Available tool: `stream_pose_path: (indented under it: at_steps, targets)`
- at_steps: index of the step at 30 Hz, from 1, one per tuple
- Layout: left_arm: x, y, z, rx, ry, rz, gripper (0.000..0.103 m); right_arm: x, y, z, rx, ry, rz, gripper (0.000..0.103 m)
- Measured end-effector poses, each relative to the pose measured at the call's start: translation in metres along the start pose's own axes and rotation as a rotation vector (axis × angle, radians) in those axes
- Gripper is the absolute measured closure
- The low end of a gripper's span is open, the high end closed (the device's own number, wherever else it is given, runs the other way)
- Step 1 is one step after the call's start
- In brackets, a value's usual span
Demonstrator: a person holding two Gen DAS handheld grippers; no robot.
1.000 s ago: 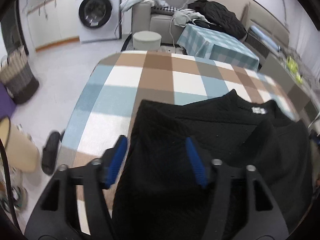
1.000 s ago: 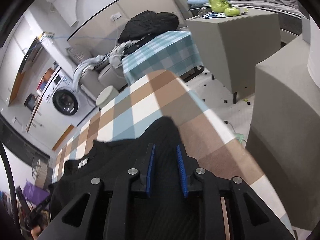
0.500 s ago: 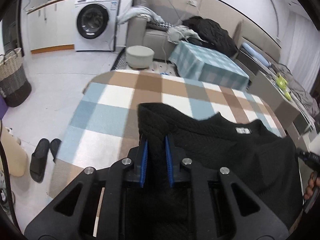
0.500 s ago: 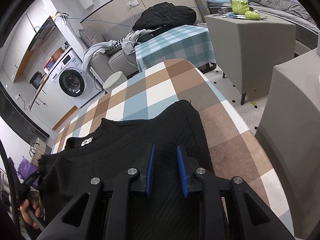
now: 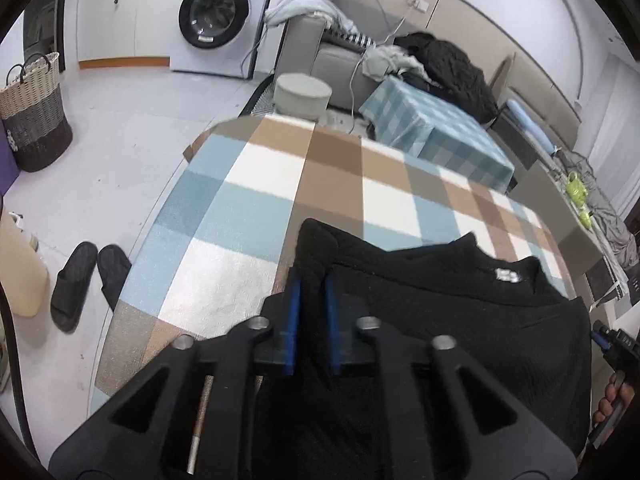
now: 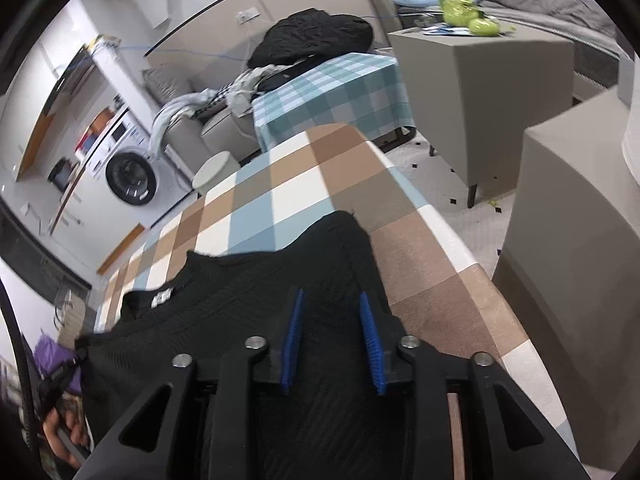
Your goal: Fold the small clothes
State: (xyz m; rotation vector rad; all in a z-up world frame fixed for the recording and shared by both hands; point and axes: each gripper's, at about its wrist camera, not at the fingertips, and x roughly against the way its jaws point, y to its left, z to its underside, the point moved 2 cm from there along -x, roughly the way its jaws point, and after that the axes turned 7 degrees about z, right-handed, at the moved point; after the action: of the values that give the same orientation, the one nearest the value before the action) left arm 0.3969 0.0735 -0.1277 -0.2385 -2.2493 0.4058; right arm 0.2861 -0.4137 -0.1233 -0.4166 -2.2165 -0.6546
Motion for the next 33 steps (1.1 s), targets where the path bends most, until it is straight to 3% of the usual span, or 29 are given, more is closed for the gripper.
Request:
stream_pose_path:
  at_steps: [2,5,7,9,10,12,13,14,22,25,26,28,29,30,33]
  targets:
    - [-0.005,0.001,0.001,0.007,0.019,-0.006,0.052,-0.004,-0.003,-0.003,-0.028,0.000,-0.001,0.061]
    - [-0.012,0.001,0.002,0.006,0.025,-0.001,0.049,-0.013,-0.002,-0.009,-0.043,-0.004,0.014,0.060]
    - [-0.016,0.000,0.002,0.007,0.028,0.011,0.055,-0.021,-0.001,-0.012,-0.046,-0.006,0.031,0.060]
    - [-0.019,-0.002,0.003,0.000,0.028,0.027,0.089,-0.032,-0.001,-0.012,-0.045,0.007,0.062,0.060]
    - [-0.020,-0.002,0.003,-0.005,0.032,0.032,0.095,-0.036,-0.002,-0.013,-0.050,0.014,0.061,0.060]
    - [-0.014,-0.006,0.003,-0.019,0.001,0.039,0.098,-0.038,-0.002,-0.012,-0.041,0.012,0.064,0.066]
    - [-0.009,-0.007,0.003,-0.028,-0.016,0.040,0.098,-0.036,-0.001,-0.013,-0.031,-0.006,0.061,0.085]
    - [-0.001,-0.011,0.002,-0.043,-0.040,0.041,0.098,-0.031,0.000,-0.013,-0.015,-0.030,0.068,0.095]
    - [0.048,-0.029,-0.023,-0.069,-0.208,0.063,0.099,0.038,0.016,-0.028,0.010,-0.295,-0.042,0.098]
    - [0.042,-0.029,-0.033,-0.061,-0.206,0.016,0.098,0.037,0.019,-0.037,-0.029,-0.311,-0.018,0.094]
    - [0.034,-0.025,-0.033,-0.039,-0.172,-0.032,0.091,0.028,0.020,-0.039,-0.045,-0.283,0.011,0.080]
    - [0.025,-0.019,-0.030,-0.005,-0.112,-0.060,0.071,0.015,0.018,-0.039,-0.077,-0.217,0.043,0.067]
    - [0.023,-0.014,-0.026,0.013,-0.096,-0.056,0.060,0.013,0.017,-0.036,-0.078,-0.195,0.035,0.067]
    - [0.024,-0.011,-0.021,0.022,-0.098,-0.042,0.055,0.011,0.016,-0.032,-0.067,-0.175,0.028,0.067]
    - [0.028,-0.004,-0.008,0.027,-0.073,-0.045,0.049,0.012,0.011,-0.021,-0.038,-0.139,0.026,0.067]
